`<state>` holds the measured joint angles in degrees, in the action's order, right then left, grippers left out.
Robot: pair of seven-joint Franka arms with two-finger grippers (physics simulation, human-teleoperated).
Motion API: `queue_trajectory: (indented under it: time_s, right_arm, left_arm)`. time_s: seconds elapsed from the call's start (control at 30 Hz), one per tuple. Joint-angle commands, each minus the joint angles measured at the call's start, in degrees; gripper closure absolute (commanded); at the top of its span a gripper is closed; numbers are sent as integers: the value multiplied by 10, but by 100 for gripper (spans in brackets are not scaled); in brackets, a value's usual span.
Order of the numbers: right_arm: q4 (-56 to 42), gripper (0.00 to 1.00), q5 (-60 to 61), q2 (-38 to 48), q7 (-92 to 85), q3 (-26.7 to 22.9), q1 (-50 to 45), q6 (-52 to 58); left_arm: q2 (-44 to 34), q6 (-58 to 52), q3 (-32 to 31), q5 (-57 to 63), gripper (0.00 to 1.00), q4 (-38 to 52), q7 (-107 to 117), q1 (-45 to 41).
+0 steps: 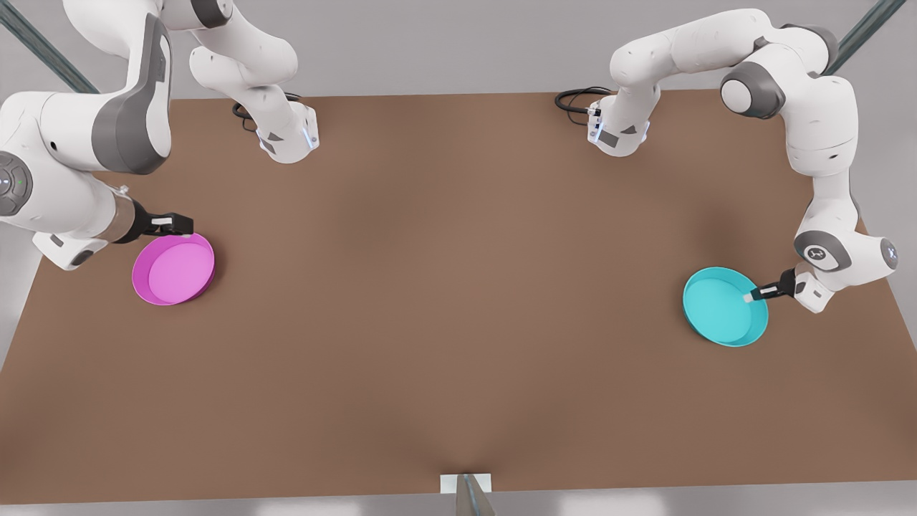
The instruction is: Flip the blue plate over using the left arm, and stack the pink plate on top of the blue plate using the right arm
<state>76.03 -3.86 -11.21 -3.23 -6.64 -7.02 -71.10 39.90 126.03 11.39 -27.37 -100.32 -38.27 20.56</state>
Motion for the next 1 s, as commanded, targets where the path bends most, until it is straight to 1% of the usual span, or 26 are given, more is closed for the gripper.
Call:
queue_trajectory:
  time_s: [0.0, 0.1, 0.17, 0.2, 0.27, 0.3, 0.33, 0.37, 0.4, 0.43, 0.47, 0.53, 0.57, 0.6, 0.63, 0.67, 0.7, 0.73, 0.8, 0.87, 0.93, 0.97]
  right_arm:
    - [0, 0, 1, 0, 0, 0, 0, -1]
    - [0, 0, 1, 0, -1, 0, 0, -1]
    - [0, 0, 1, 0, -1, 0, 0, -1]
    - [0, 0, 1, 0, -1, 0, 1, -1]
    - [0, 0, 1, -1, -2, 0, 1, -2]
    - [0, 0, 1, -1, -2, -1, 1, -2]
    - [0, 0, 1, -1, -2, -1, 1, -1]
    - [1, 0, 1, -1, -2, -1, 1, -2]
    - [3, 0, 1, -1, -2, -2, 1, -2]
    - [3, 0, 1, -1, -2, -2, 2, -2]
    - [4, 0, 1, -2, -2, -3, 3, -2]
    - [4, 0, 1, -2, -2, -3, 3, -2]
    - [4, 0, 1, -2, -2, -3, 3, -2]
    - [4, 0, 1, -2, -2, -3, 4, -2]
    - [4, 0, 1, -2, -2, -3, 4, -2]
    - [4, 0, 1, -2, -2, -3, 4, -3]
    - [4, 0, 1, -2, -2, -3, 4, -3]
    - [4, 0, 1, -1, -2, -3, 4, -9]
    - [16, 0, 0, 9, -2, -3, 9, -25]
    - [24, 0, 1, 14, -2, -3, 10, -27]
    - [25, 0, 1, 13, -2, -3, 10, -27]
    - [25, 0, 1, 13, -2, -3, 13, -27]
  left_arm:
    - [-1, -2, -1, -3, 79, 0, -12, 0]
    - [-20, -12, -15, 4, 79, 18, 50, -5]
    - [-32, -50, -20, 8, 79, 51, 88, -25]
    - [-34, -68, -21, 29, 79, 73, 109, -31]
    - [-41, -68, -22, 48, 79, 86, 142, -50]
    - [-70, -82, -18, 85, 79, 101, 178, -100]
    - [-91, -109, -16, 169, 79, 129, 240, -145]
    - [-91, -195, -21, 254, 79, 211, 326, -187]
    - [-92, -213, -19, 261, 79, 233, 362, -226]
    - [-104, -223, -19, 289, 79, 234, 405, -257]
    - [-106, -242, -18, 346, 79, 242, 447, -303]
    - [-105, -310, -18, 472, 79, 288, 557, -383]
    - [-99, -313, -19, 557, 79, 291, 639, -425]
    - [-98, -320, -19, 595, 79, 296, 683, -453]
    - [-80, -351, -18, 659, 79, 314, 737, -488]
    - [-38, -371, 5, 690, 79, 354, 780, -537]
    - [-9, -380, 57, 702, 79, 382, 799, -590]
    - [25, -372, 168, 697, 79, 392, 798, -684]
    - [75, -358, 269, 696, 79, 393, 841, -794]
    - [133, -358, 404, 587, 79, 409, 881, -920]
    - [148, -360, 405, 588, 79, 401, 988, -974]
    - [155, -359, 405, 609, 79, 367, 1069, -1005]
